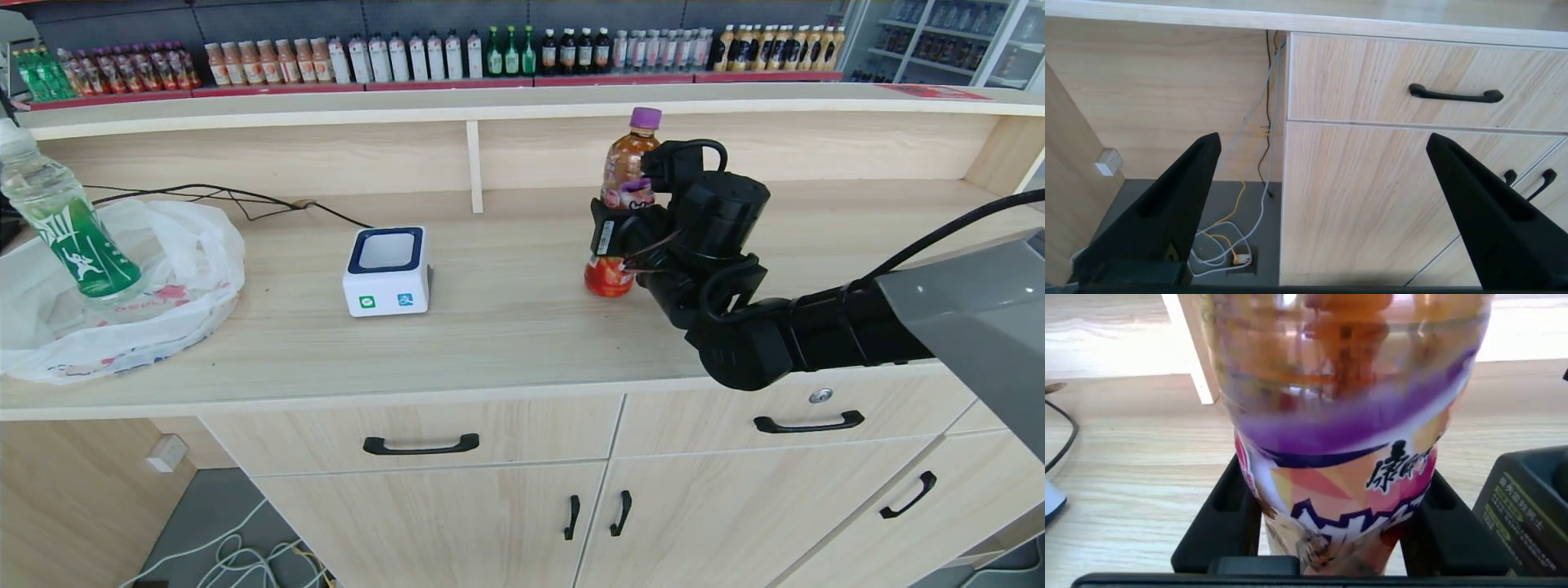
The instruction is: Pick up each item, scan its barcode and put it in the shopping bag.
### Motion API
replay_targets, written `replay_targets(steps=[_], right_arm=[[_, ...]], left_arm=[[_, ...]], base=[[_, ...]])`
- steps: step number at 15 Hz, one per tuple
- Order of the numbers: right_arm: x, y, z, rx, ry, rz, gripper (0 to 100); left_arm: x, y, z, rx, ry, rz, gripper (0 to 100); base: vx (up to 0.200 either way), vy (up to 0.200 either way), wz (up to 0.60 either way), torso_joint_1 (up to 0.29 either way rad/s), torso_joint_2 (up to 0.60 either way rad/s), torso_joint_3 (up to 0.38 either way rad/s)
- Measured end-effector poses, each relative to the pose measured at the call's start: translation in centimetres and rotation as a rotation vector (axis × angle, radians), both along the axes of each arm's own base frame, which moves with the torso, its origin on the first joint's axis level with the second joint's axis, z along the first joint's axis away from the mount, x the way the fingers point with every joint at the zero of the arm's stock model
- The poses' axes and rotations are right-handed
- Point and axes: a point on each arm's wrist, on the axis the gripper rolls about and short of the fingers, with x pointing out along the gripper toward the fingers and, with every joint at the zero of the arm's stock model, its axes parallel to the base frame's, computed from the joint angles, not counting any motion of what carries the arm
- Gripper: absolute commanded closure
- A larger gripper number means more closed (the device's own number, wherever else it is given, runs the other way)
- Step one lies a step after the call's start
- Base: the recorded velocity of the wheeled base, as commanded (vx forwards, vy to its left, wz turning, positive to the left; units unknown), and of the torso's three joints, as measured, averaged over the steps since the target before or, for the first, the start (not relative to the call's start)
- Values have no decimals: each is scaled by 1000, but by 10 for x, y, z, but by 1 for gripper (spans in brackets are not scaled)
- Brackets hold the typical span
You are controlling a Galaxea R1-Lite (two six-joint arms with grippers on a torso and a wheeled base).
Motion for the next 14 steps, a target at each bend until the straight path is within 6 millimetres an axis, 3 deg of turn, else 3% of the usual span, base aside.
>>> replay_targets(steps=[7, 11, 14], right_arm=[[-20, 7, 23, 37, -35, -41, 100], [-46, 10, 48, 62, -71, -47, 100], [-66, -2, 63, 52, -86, -43, 100]], left_arm=[[0, 0, 0, 0, 0, 0, 0], [0, 0, 0, 0, 0, 0, 0], [0, 0, 0, 0, 0, 0, 0]], base=[[0, 0, 0, 0, 0, 0], [0, 0, 0, 0, 0, 0], [0, 0, 0, 0, 0, 0]])
